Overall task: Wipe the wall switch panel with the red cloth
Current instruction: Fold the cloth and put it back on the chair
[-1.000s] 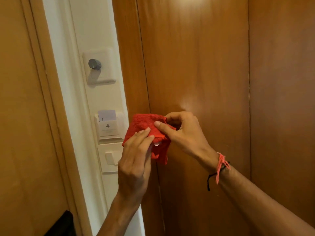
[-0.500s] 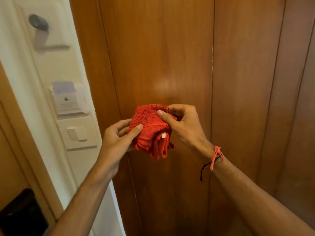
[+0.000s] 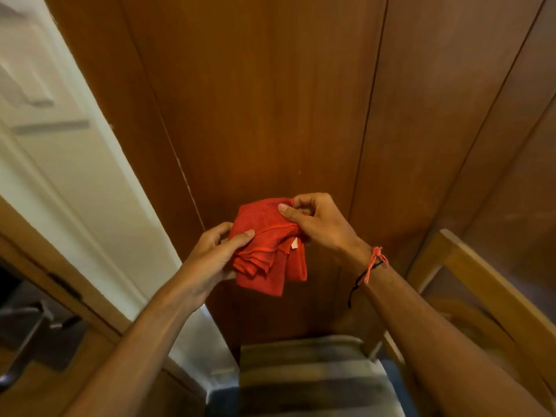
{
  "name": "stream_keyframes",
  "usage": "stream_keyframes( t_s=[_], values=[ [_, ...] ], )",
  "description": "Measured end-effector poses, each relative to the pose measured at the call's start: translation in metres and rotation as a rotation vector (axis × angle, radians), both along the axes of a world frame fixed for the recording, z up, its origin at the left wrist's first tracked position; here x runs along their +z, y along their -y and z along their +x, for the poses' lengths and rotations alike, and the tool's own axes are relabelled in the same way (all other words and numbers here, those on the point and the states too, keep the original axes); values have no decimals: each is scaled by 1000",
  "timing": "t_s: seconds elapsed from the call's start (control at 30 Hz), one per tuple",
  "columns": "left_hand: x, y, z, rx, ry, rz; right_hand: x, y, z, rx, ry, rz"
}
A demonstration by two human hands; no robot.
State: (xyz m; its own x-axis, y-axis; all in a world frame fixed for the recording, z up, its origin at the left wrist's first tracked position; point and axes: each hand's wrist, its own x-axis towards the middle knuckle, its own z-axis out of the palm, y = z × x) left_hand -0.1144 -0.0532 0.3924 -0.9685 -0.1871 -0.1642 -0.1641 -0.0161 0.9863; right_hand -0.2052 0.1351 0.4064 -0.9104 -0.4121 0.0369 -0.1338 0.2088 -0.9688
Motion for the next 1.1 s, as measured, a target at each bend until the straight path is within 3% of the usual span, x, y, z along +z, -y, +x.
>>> stream_keyframes(
  t_s=[0.2, 0.33, 0.53, 0.8, 0.97, 1.1],
  values=[
    [-143, -25, 23, 60, 332, -23, -154, -15, 17, -53, 411, 222],
    [-237, -45, 47, 121, 538, 2, -234, -25, 50, -117, 748, 173],
    [-349, -64, 76, 164, 659, 11, -333, -29, 90, -135, 1093, 100],
    [-418, -88, 114, -91, 589, -107, -423, -34, 131, -150, 1220, 139],
    [-426, -85, 119, -146, 585, -189, -434, -41, 137, -143, 1215, 94],
    [-416, -74, 115, -178, 545, -325, -421, -41, 133, -142, 1113, 203]
  ],
)
